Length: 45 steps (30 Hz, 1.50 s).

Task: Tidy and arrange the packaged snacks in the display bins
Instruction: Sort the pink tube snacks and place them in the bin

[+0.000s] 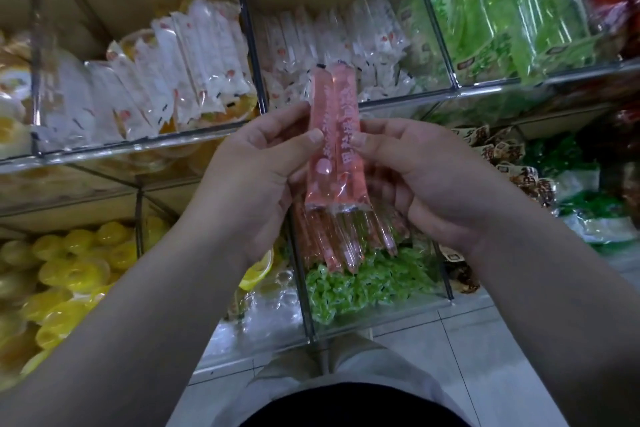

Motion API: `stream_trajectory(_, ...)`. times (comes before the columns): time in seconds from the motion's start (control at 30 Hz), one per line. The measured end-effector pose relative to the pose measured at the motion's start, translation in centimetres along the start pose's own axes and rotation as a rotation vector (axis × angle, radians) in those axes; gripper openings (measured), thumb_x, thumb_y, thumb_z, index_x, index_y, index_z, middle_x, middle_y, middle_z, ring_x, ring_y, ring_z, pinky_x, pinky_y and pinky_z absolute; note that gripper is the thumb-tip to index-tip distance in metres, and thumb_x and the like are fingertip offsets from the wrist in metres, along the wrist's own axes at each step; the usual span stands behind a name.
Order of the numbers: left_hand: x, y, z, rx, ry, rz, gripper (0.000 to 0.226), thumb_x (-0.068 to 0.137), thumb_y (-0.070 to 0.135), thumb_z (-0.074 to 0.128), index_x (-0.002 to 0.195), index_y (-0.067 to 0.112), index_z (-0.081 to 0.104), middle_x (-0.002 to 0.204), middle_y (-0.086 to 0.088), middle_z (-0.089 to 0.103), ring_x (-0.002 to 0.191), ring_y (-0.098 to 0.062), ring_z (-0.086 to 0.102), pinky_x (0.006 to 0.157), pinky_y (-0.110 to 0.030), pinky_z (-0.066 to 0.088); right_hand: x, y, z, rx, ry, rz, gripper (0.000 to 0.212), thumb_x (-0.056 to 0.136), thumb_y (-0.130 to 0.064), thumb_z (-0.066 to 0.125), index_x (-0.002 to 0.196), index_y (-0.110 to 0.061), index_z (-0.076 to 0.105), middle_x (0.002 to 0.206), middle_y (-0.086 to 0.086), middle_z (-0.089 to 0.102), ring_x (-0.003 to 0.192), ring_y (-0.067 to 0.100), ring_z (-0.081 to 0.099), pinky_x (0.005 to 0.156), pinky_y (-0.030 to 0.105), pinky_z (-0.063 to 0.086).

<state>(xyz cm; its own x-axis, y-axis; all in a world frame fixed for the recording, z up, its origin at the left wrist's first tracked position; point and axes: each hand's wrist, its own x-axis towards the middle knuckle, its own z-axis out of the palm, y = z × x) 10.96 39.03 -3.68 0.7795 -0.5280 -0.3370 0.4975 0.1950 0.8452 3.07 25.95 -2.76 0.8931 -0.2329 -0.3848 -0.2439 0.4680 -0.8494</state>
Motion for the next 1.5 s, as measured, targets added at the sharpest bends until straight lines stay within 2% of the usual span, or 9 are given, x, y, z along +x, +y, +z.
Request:
stream_trajectory(0.1, 0.2, 1.0, 0.7, -0.015, 0.000, 0.010, 0.038, 0.086, -0.003, 0.058, 0.123, 0.003, 0.060, 0.088, -0.008, 0.073, 0.051, -0.004, 0.059, 0.045, -0.012, 0.045, 0.1, -1.2, 0.5, 0.010, 0.007, -0.029, 0.020, 0.091, -0.004, 0.056, 0.110, 0.001, 0.061, 0.086, 0.011, 0.074, 0.071, 0.015, 0.071, 0.059, 0.022, 0.057)
stream_trajectory(0.17, 0.5, 1.6, 1.1, -0.013, -0.014, 0.026, 0.041, 0.084, -0.001, 0.060, 0.125, 0.004, 0.060, 0.095, -0.009, 0.073, 0.052, -0.004, 0.057, 0.045, -0.012, 0.045, 0.2, -2.1, 0.7, 0.010, 0.021, -0.053, 0.017, 0.091, -0.004, 0.056, 0.107, -0.002, 0.061, 0.079, 0.007, 0.074, 0.066, 0.011, 0.070, 0.055, 0.019, 0.054)
stream_trajectory(0.3, 0.9, 2.9, 1.9, 0.020, -0.054, 0.070, 0.062, 0.068, 0.012, 0.066, 0.129, 0.005, 0.058, 0.105, -0.013, 0.073, 0.064, -0.011, 0.052, 0.048, -0.013, 0.046, 0.5, -3.6, 0.9, -0.023, 0.040, -0.096, 0.014, 0.090, -0.007, 0.059, 0.103, -0.005, 0.063, 0.080, 0.005, 0.074, 0.068, 0.011, 0.069, 0.056, 0.018, 0.054)
stream_trajectory(0.43, 1.6, 4.2, 2.6, 0.017, -0.091, 0.108, 0.060, 0.067, 0.010, 0.064, 0.126, 0.005, 0.059, 0.098, -0.010, 0.073, 0.058, -0.007, 0.059, 0.046, -0.012, 0.046, 1.1, -5.1, 1.1, -0.016, 0.046, -0.134, 0.013, 0.088, -0.007, 0.059, 0.101, -0.006, 0.063, 0.081, 0.005, 0.074, 0.070, 0.012, 0.070, 0.057, 0.019, 0.055)
stream_trajectory(0.67, 3.0, 6.6, 3.9, 0.066, -0.062, 0.164, 0.063, 0.066, 0.017, 0.067, 0.128, 0.009, 0.059, 0.109, -0.017, 0.071, 0.083, -0.027, 0.048, 0.060, -0.018, 0.048, 2.4, -7.9, 1.5, -0.037, 0.063, -0.194, 0.008, 0.092, -0.006, 0.057, 0.094, -0.010, 0.064, 0.076, 0.004, 0.074, 0.065, 0.010, 0.068, 0.058, 0.019, 0.056)
stream_trajectory(0.83, 4.1, 9.0, 5.5, 0.030, -0.069, 0.192, 0.051, 0.065, 0.012, 0.067, 0.115, 0.008, 0.064, 0.088, -0.008, 0.073, 0.058, -0.008, 0.058, 0.048, -0.014, 0.047, 3.3, -10.4, 1.7, -0.052, 0.044, -0.225, 0.009, 0.092, -0.008, 0.057, 0.096, -0.008, 0.065, 0.079, 0.007, 0.074, 0.069, 0.012, 0.070, 0.062, 0.021, 0.057)
stream_trajectory(1.07, 5.1, 12.4, 7.0, 0.007, -0.063, 0.203, 0.038, 0.078, 0.004, 0.064, 0.116, 0.006, 0.065, 0.082, -0.005, 0.074, 0.054, -0.005, 0.063, 0.050, -0.013, 0.048, 4.6, -13.8, 2.6, -0.053, 0.041, -0.245, 0.022, 0.091, -0.008, 0.057, 0.110, 0.001, 0.064, 0.092, 0.014, 0.075, 0.075, 0.017, 0.070, 0.069, 0.026, 0.060)
stream_trajectory(1.3, 6.4, 15.3, 7.7, 0.034, -0.036, 0.247, 0.041, 0.078, 0.006, 0.066, 0.119, 0.009, 0.064, 0.094, -0.006, 0.076, 0.069, -0.008, 0.069, 0.055, -0.014, 0.051, 6.0, -16.9, 3.5, -0.058, 0.021, -0.283, 0.019, 0.088, -0.011, 0.060, 0.105, -0.002, 0.066, 0.089, 0.010, 0.075, 0.075, 0.015, 0.071, 0.068, 0.025, 0.059)
stream_trajectory(1.5, 7.3, 17.7, 8.2, 0.055, -0.040, 0.310, 0.052, 0.063, 0.015, 0.069, 0.114, 0.013, 0.064, 0.088, 0.000, 0.073, 0.064, -0.004, 0.066, 0.054, -0.013, 0.050, 7.0, -19.5, 4.6, -0.063, 0.001, -0.311, 0.019, 0.089, -0.010, 0.059, 0.104, -0.001, 0.066, 0.090, 0.013, 0.075, 0.074, 0.017, 0.071, 0.067, 0.027, 0.059)
